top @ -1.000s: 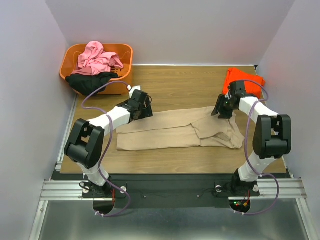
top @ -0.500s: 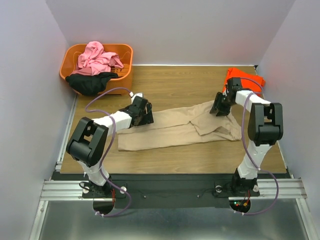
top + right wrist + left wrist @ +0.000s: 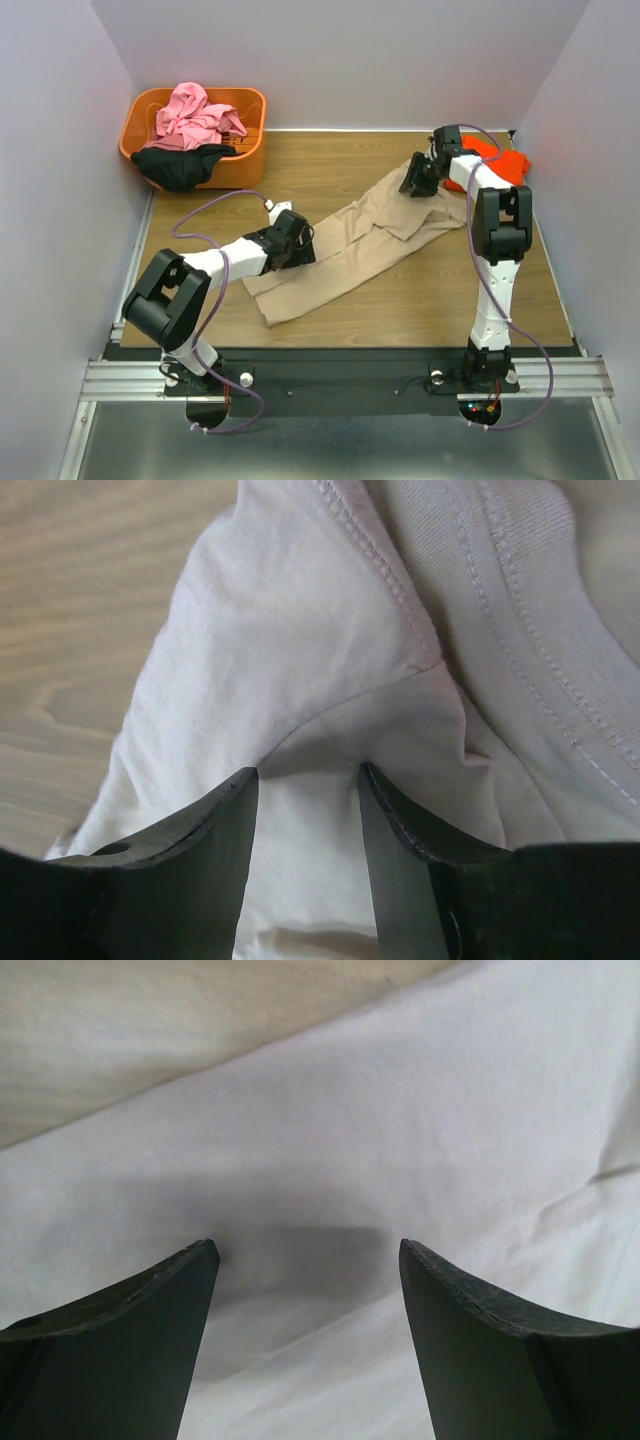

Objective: Fold and stack the t-shirts
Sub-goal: Fold the tshirt

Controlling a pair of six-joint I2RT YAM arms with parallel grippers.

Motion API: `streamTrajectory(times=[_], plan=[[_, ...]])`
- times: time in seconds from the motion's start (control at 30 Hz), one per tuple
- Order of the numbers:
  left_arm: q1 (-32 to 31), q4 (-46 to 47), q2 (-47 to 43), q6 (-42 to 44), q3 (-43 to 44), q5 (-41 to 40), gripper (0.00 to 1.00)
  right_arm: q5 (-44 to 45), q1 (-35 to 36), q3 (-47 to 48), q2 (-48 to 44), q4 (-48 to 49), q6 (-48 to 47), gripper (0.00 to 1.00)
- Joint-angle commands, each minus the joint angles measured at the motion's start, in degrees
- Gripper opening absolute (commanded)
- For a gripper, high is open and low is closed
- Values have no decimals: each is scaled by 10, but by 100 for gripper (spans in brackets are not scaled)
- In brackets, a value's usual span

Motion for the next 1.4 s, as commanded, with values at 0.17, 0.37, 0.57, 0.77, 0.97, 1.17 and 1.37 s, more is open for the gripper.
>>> streamTrajectory(times=[0.17, 0.37, 0.57, 0.77, 0.97, 1.17, 1.37], plan=[[-56, -160, -38, -71, -12, 18, 85, -25, 31, 196, 150, -32, 37, 52], [-81, -185, -96, -54, 26, 16, 86, -33, 45, 234, 123, -31, 23, 53], [-81, -214, -104, -28, 87, -7, 88, -19, 45, 149, 45, -31, -7, 53], [-81, -172, -81, 11, 78, 8, 88, 18, 46, -1, -35, -12, -29, 53], [-80, -144, -38, 53, 75, 22, 88, 12, 46, -63, -93, 21, -36, 54], [-81, -142, -37, 67, 61, 27, 88, 2, 46, 0, -24, 20, -24, 54], [-80, -154, -91, 31, 23, 17, 88, -19, 55, 125, 76, 18, -3, 54]])
